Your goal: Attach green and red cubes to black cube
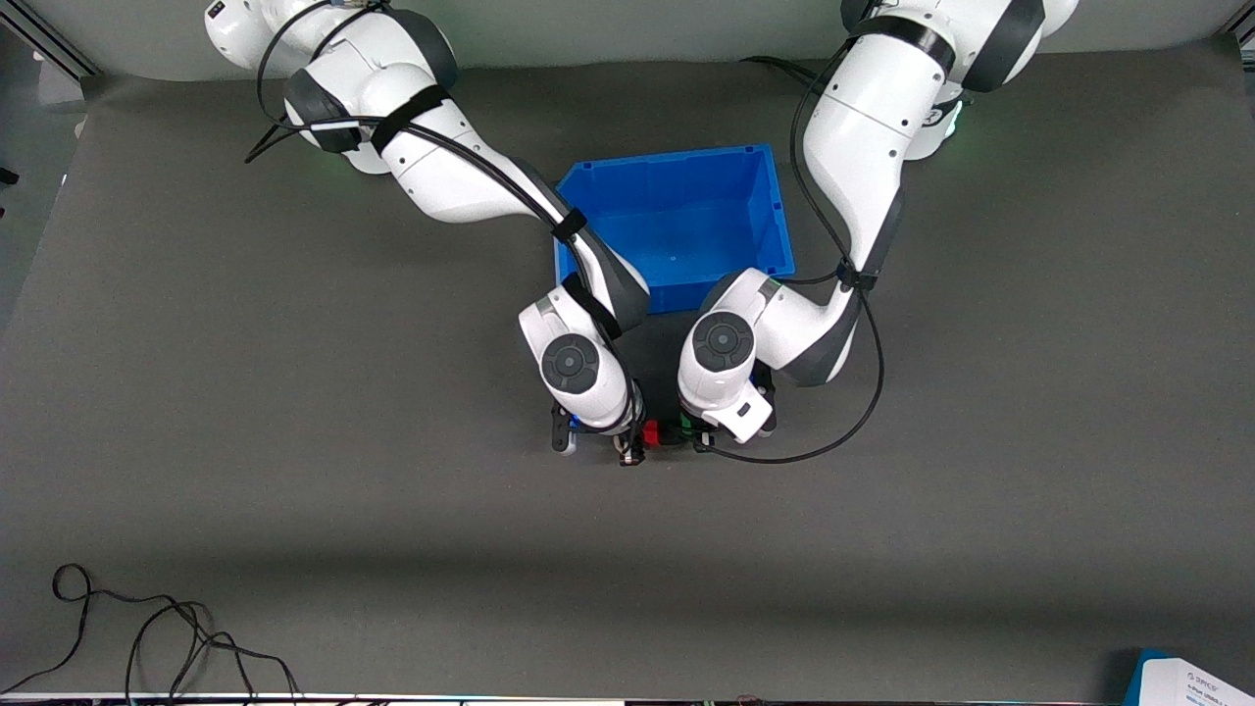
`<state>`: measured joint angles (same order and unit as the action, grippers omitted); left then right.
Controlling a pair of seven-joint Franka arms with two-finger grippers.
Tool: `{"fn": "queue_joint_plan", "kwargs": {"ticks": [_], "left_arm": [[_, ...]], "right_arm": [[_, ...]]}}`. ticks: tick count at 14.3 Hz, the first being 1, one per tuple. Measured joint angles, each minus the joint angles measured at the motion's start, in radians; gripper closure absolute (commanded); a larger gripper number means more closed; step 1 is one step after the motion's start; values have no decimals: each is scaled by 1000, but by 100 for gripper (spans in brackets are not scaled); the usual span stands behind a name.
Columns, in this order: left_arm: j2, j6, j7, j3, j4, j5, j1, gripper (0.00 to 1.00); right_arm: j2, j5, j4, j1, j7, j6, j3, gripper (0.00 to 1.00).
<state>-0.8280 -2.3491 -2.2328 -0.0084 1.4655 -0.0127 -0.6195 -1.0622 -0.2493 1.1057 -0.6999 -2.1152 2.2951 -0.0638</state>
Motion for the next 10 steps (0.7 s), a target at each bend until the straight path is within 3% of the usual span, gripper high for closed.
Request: {"fn": "queue_joint_plan", "kwargs": {"ticks": [1,2,7,9,10], "left_arm": [[-1,-1,0,0,-3,0,0,100],[-3,-2,0,0,-8,0,-1,100],[-21,-5,0,0,-23,0,-1,100],[-23,-7,0,0,-24,0,-1,1],[-23,-12,1,0,-25,1,-1,0]], "right_arm": [[0,0,-1,0,0,0,0,27],[0,0,-2,0,0,0,1,3],[0,0,-22,0,0,-3,2,0],[4,1,-34,0,9,-32,2,0],[11,1,-38,0,18,-53,1,0]]}}
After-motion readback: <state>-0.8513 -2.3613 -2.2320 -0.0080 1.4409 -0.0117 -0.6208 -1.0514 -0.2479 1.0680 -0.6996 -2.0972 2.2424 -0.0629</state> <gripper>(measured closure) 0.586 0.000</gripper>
